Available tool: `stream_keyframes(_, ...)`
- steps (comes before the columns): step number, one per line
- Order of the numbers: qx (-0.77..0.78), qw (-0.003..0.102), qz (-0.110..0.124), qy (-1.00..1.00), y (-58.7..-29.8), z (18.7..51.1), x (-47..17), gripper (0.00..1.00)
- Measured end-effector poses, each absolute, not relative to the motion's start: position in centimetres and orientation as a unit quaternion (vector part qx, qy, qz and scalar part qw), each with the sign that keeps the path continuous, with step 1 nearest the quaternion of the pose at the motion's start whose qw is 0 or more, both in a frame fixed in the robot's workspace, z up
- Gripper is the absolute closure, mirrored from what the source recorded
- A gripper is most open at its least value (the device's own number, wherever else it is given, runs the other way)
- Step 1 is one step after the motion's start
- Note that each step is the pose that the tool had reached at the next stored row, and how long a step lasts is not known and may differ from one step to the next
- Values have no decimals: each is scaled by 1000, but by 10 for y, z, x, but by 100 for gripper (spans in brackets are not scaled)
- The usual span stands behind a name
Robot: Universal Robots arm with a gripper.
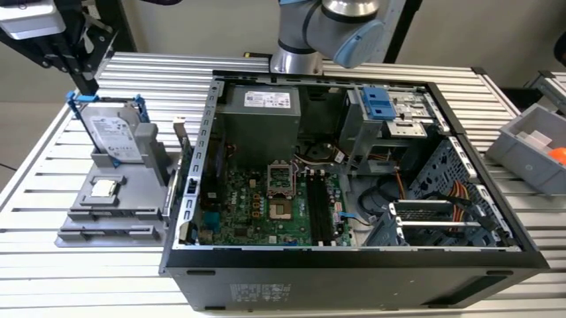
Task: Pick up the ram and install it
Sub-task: 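Reach for the ram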
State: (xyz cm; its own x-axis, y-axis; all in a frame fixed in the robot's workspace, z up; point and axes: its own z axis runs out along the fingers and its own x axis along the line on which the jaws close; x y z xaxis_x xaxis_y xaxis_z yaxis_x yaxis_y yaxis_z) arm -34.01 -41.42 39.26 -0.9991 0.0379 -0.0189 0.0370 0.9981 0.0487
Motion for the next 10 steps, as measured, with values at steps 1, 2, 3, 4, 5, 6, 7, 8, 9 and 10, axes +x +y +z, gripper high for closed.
stream_keyframes(1, 19, 10, 24, 999, -415, 393, -341, 100)
stream_keyframes(2, 19, 10, 24, 999, -416, 393, -341, 100)
stream_keyframes(3, 19, 10, 24, 999, -418, 393, -341, 100)
stream_keyframes(4, 19, 10, 24, 999, -419, 393, -342, 100)
stream_keyframes(5, 19, 10, 24, 999, -420, 393, -342, 100)
stream_keyframes(6, 19, 10, 24, 999, -422, 393, -342, 100)
stream_keyframes(7, 19, 10, 24, 999, -423, 393, -342, 100)
stream_keyframes(8, 19, 10, 24, 999, -425, 393, -342, 100)
stream_keyframes(9, 19, 10, 24, 999, -426, 393, -342, 100)
stream_keyframes(10, 19, 10, 24, 999, -427, 393, -342, 100)
